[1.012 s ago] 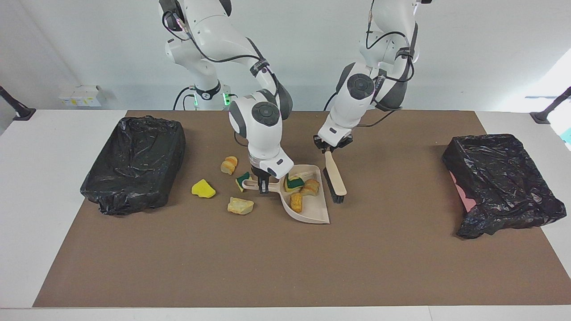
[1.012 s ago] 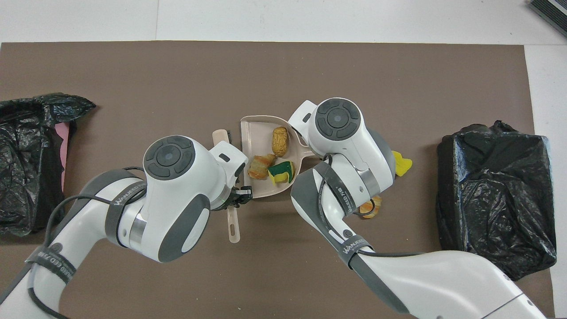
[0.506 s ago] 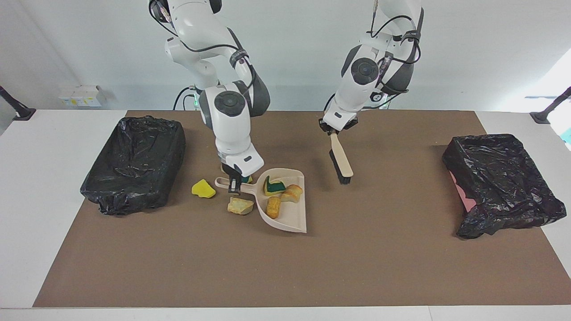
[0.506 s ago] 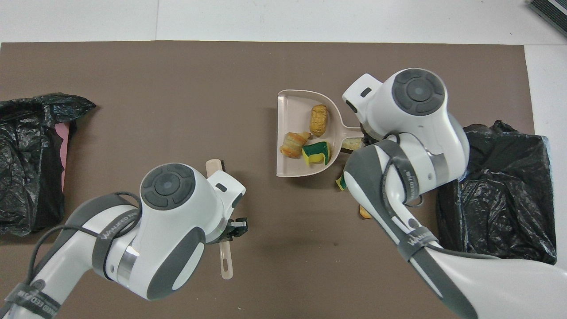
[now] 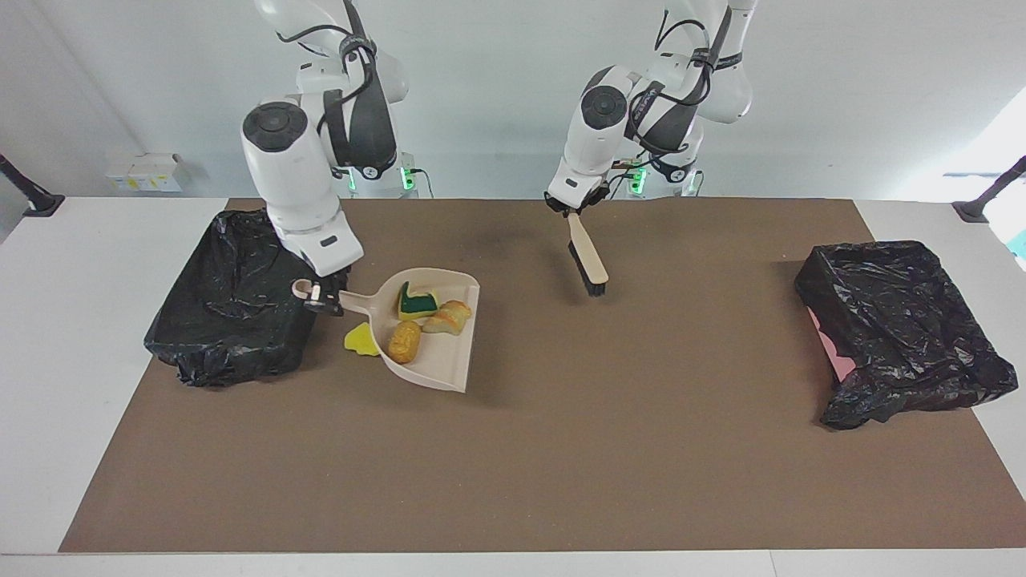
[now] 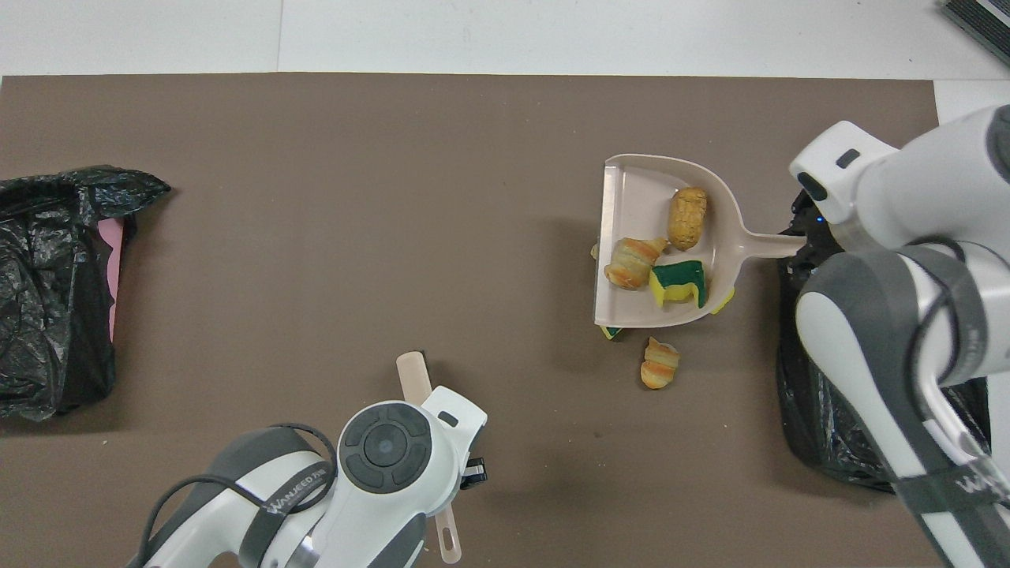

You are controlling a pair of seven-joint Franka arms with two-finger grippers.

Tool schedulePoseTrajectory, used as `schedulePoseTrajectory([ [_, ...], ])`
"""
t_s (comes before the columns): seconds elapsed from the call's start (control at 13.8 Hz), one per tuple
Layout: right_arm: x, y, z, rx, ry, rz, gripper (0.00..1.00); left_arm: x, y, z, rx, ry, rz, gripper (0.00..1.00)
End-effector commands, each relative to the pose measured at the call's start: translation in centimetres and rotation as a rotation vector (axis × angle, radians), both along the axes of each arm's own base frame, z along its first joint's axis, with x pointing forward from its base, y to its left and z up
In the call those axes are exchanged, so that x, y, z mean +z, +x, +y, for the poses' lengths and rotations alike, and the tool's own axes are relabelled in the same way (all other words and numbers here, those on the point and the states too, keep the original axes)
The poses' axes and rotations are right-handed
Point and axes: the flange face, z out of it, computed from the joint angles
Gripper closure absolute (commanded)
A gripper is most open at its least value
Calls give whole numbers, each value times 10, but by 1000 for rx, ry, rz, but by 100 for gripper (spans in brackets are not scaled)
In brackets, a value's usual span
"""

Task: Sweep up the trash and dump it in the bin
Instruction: 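Carry the loaded dustpan to the black bag with the right gripper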

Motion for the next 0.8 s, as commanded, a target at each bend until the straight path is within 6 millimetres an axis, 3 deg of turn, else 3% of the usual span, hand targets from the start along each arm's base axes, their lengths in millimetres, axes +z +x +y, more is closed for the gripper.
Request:
schedulePoseTrajectory([
  [0.0,18,-43,-70,-3,69,10,100,-4,-12,8,3,-29,-19,100],
  [0.22,18,-80,-170,19,83,28,100,-21,-23,2,-26,-27,-25,100],
  [0.36,19,-99,-217,48,37,30,100,-29,-23,5,-18,-34,-40,100],
  [0.43,22,-106,-240,65,-38,43,100,-27,-20,4,-20,-36,-41,31],
  [0.51,26,-109,-252,89,-134,61,100,-26,-15,4,-12,-38,-43,0],
  [0.72,28,-107,-261,199,-378,123,100,-23,22,4,45,-57,-68,0],
])
